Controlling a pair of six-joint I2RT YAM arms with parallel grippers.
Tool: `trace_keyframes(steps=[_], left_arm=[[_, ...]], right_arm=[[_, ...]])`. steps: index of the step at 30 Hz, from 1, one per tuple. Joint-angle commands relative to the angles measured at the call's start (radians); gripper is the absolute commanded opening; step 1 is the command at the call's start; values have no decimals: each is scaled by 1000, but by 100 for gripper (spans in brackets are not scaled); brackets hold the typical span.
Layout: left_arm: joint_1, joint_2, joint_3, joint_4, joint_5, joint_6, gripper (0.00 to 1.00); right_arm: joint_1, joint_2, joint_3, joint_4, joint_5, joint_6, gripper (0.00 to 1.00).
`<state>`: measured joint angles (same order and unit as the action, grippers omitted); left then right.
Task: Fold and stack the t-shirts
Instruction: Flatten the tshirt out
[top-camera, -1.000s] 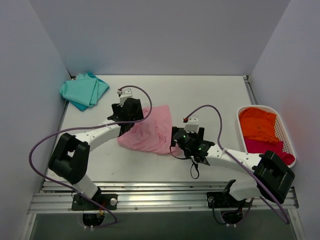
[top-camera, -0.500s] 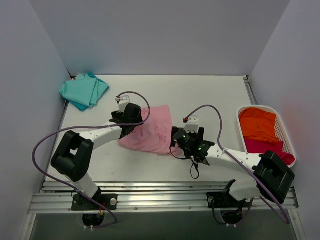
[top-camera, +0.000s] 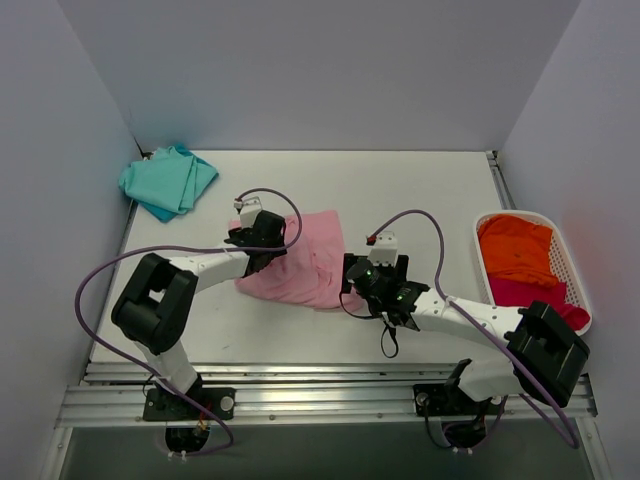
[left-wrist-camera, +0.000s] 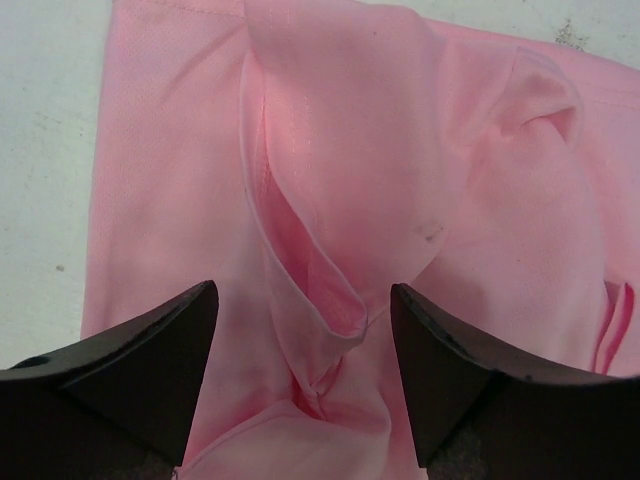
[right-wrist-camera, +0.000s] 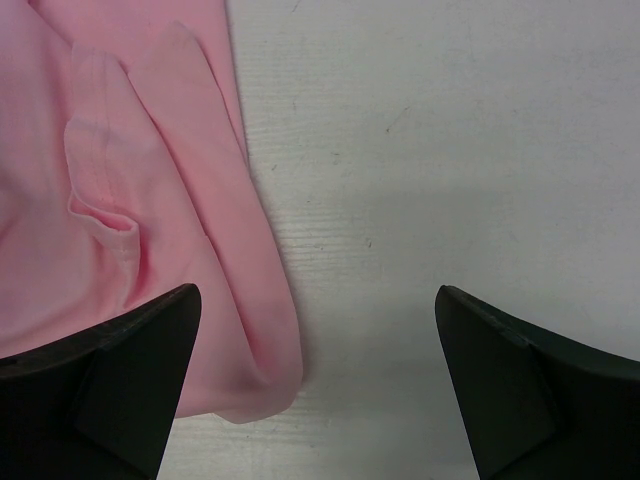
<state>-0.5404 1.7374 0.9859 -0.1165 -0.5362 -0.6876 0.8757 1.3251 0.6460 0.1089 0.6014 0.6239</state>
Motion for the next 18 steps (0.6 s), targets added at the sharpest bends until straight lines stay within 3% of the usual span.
trace_keyframes(steps=[1, 4, 5, 9, 11, 12, 18], left_arm=[[3, 8, 25, 32, -1, -9, 78], [5, 24, 30, 37, -1, -9, 59], [3, 28, 33, 35, -1, -10, 44], [5, 48, 45, 35, -2, -7, 34], [5, 57, 48, 40, 1, -6, 20], [7, 59, 51, 41, -1, -7, 3], [0, 8, 99, -1, -50, 6, 2]], right_arm=[[-7, 11, 32, -5, 37, -1, 100], [-7, 11, 30, -5, 37, 0, 100], [-6, 11, 30, -5, 37, 0, 100], [-6, 13, 32, -8, 40, 0, 100], [-7, 11, 32, -9, 41, 0, 100], [-7, 8, 30, -9, 43, 0, 100], [-6, 5, 32, -12, 43, 2, 100]])
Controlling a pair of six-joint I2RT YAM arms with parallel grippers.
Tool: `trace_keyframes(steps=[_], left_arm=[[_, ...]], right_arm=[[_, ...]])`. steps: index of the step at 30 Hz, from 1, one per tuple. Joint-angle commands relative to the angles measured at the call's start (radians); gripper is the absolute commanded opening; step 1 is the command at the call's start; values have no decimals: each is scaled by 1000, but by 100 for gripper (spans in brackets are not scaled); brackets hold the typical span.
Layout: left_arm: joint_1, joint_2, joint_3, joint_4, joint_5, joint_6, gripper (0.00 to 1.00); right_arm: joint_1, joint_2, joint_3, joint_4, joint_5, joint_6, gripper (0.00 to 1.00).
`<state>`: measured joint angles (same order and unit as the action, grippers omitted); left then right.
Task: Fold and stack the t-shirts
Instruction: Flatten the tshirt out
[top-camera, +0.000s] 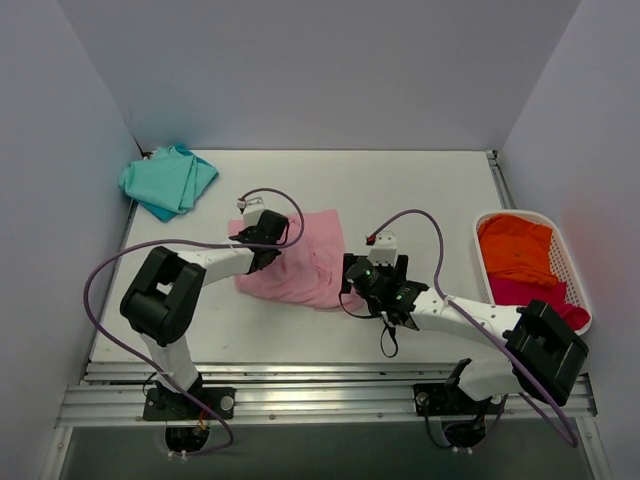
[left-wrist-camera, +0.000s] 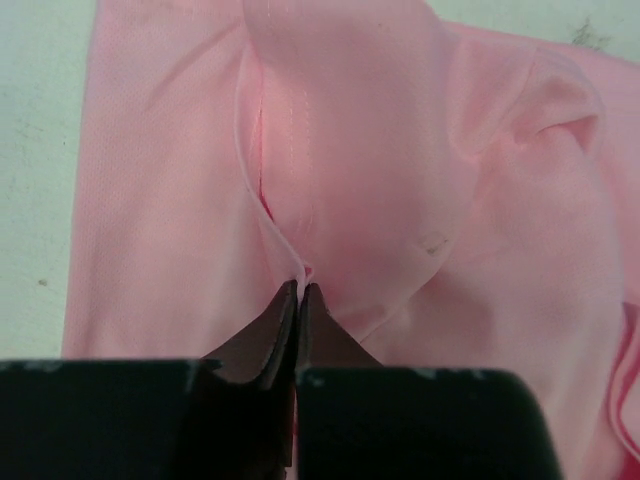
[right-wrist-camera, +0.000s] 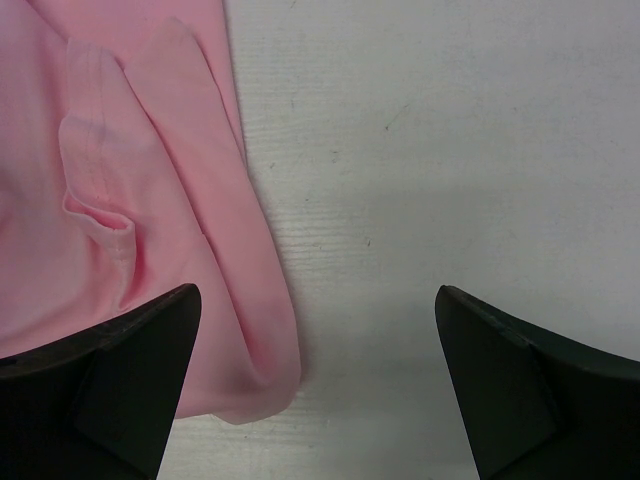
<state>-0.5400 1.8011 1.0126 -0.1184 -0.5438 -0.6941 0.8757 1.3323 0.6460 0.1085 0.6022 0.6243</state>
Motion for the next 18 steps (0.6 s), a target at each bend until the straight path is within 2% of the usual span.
trace_keyframes(steps=[1, 5, 9, 12, 16, 18], left_arm=[[-2, -104, 83, -4, -48, 33, 2], [-5, -215, 214, -76, -59, 103, 2], [-3, -272, 485, -145, -45, 236, 2], [-5, -316, 618, -151, -2, 316, 2], [-2, -261, 922, -239, 24, 370, 2], [-3, -223, 1003, -294, 48, 384, 2]], right_arm=[[-7, -4, 34, -15, 44, 3, 100], [-6, -25, 30, -23, 48, 6, 100], [-4, -67, 20, -26, 51, 11, 100], [-4, -85, 14, -29, 53, 11, 100], [-6, -104, 15, -41, 65, 12, 100], [-3, -117, 12, -46, 76, 14, 100]])
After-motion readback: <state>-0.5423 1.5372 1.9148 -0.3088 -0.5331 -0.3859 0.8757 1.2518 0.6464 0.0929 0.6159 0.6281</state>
